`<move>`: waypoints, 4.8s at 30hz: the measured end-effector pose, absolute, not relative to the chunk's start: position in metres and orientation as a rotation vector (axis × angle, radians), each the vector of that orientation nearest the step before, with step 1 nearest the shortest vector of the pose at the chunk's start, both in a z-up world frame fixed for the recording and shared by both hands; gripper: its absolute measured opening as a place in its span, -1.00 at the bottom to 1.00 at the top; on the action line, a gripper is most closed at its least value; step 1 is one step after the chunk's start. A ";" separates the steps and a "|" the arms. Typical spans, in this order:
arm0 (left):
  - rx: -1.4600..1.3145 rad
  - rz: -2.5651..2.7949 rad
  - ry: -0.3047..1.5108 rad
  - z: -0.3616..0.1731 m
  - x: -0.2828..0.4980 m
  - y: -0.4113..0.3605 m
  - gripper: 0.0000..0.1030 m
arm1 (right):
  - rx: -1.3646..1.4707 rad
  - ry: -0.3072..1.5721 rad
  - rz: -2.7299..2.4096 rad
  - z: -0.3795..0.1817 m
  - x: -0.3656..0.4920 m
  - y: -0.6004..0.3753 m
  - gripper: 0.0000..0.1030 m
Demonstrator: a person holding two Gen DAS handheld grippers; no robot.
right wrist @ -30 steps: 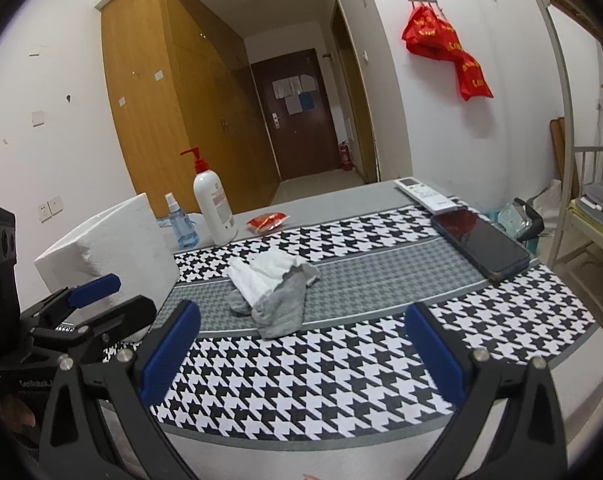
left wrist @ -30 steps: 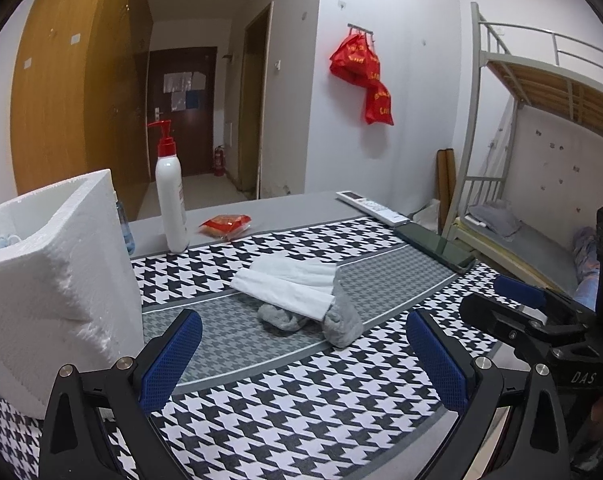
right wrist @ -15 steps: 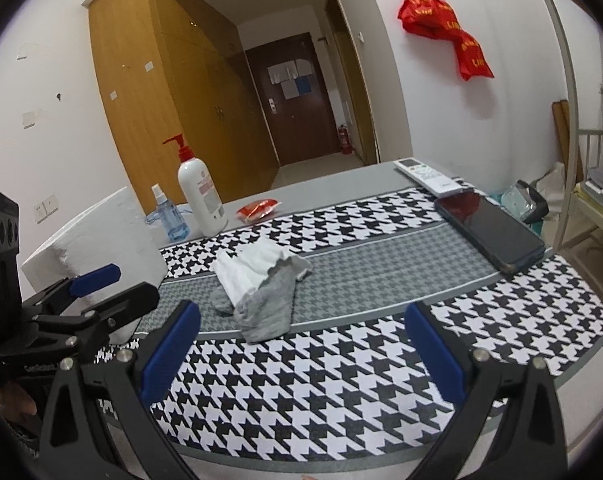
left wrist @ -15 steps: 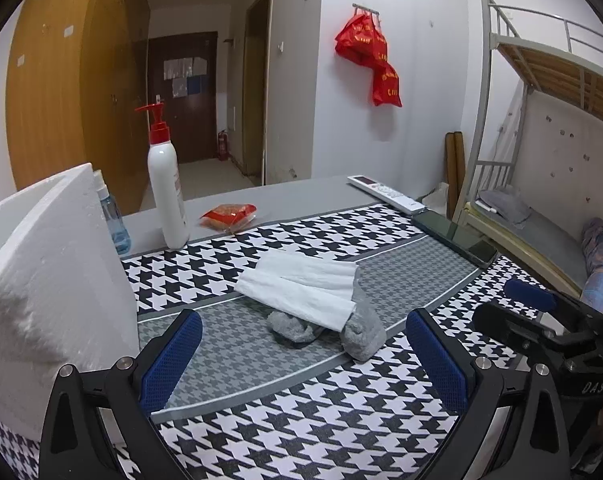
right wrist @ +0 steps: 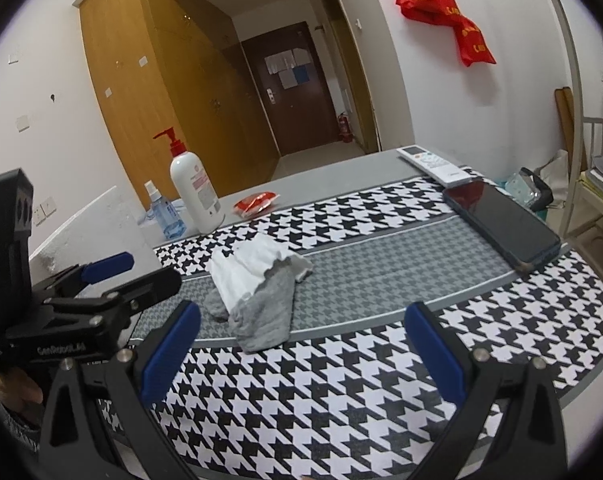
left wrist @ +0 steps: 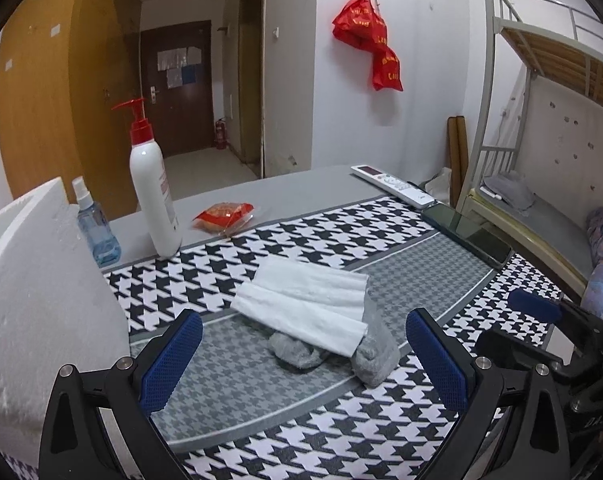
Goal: Organize soft objects
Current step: 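Move the left tool down toward the white towel, then close the left tool on the white towel and lift it, then move the right tool down onto the grey socks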
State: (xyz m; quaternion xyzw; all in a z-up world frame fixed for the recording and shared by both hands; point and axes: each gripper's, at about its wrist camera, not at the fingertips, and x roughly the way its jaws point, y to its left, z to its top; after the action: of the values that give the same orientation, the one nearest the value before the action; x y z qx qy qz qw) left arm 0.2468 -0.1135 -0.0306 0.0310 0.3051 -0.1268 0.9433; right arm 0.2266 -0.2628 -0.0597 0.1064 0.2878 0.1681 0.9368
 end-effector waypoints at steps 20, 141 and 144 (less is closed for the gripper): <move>0.137 -0.332 0.767 -0.070 0.299 -0.131 0.30 | 0.187 0.665 0.374 -0.073 0.239 -0.255 1.00; -0.010 -0.379 0.713 -0.048 0.285 -0.096 -0.80 | 0.107 0.871 0.205 -0.083 0.253 -0.280 -0.68; 0.014 -0.364 0.745 -0.056 0.289 -0.098 -0.78 | 0.095 0.862 0.213 -0.083 0.253 -0.277 -0.09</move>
State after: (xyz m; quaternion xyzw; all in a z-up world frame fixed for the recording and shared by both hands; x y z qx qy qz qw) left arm 0.2888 -0.0977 -0.0564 0.0069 0.3617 -0.1767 0.9153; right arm 0.2529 -0.2774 -0.0833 0.0460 0.4169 0.1028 0.9020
